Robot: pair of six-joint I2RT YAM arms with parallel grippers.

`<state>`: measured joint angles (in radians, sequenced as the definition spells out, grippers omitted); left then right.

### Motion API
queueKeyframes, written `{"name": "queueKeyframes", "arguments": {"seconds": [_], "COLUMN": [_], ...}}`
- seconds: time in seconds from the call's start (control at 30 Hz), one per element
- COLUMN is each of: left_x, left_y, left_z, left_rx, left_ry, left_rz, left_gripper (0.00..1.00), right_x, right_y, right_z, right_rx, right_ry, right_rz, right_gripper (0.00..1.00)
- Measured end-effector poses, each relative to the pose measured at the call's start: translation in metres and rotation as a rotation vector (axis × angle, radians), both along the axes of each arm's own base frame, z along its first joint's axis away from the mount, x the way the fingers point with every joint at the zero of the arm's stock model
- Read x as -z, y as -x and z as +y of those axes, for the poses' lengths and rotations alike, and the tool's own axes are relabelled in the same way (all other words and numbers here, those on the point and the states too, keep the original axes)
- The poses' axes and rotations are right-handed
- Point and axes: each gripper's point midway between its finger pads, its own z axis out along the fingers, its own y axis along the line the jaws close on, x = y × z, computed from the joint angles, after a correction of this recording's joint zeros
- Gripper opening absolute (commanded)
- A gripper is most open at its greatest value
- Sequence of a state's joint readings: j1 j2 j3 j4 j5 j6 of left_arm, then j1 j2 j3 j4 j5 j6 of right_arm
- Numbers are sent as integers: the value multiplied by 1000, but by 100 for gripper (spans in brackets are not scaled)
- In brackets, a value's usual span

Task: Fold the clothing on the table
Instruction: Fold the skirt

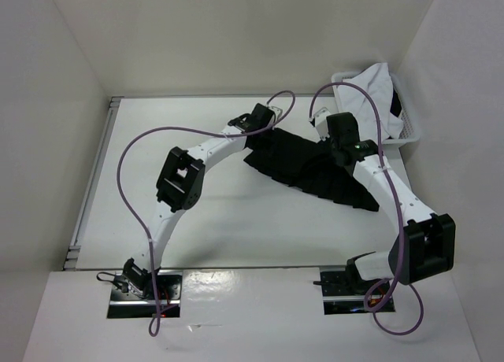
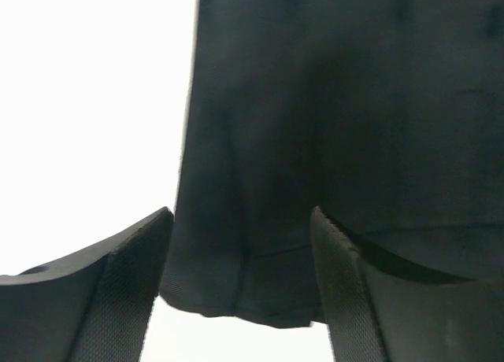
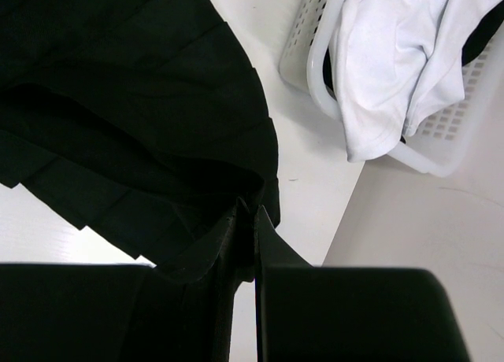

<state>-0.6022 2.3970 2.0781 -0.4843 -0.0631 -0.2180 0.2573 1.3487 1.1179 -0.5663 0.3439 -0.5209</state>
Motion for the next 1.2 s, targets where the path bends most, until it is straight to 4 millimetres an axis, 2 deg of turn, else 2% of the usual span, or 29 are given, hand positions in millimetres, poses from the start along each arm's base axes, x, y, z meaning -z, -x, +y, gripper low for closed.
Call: {"name": "queueKeyframes", "arguments": {"seconds": [0.17, 0.33, 0.43, 0.47, 0.5, 0.6, 0.63, 0.73, 0.83, 0.93, 1.2], "left_x": [25, 25, 24, 24, 24, 25, 27, 28, 29, 29, 31], "left_y": [7, 10, 12, 13, 13, 16, 17, 21, 31, 37, 46], "left_z": [23, 27, 25, 25, 24, 23, 24, 25, 39, 60, 99], "left_rx": [-76, -92, -91, -91, -91, -90, -92, -92, -105, -130, -180], "left_ry": [-98, -121, -132, -135, -138, -148, -150, -157, -172, -185, -188], "left_rz": [22, -1, -8, -10, -10, -8, -7, -17, -6, 10, 30], "left_gripper": [71, 71, 67, 64, 56, 42, 33, 23, 13, 8, 8], "right_x": [0, 0, 0, 0, 0, -1, -1, 0, 0, 1, 8], "right_y": [0, 0, 0, 0, 0, 0, 0, 0, 0, -1, -8], "right_z": [0, 0, 1, 1, 1, 1, 1, 2, 2, 6, 32], "right_rx": [-1, -1, -3, -4, -5, -6, -6, -6, -8, -18, -85], "right_ry": [-1, -1, -3, -4, -5, -6, -6, -7, -10, -28, -76], "right_rz": [-1, 0, 0, 0, 0, -1, -1, -1, 0, 3, 28], "right_gripper": [0, 0, 0, 0, 0, 0, 0, 0, 0, 0, 0]}}
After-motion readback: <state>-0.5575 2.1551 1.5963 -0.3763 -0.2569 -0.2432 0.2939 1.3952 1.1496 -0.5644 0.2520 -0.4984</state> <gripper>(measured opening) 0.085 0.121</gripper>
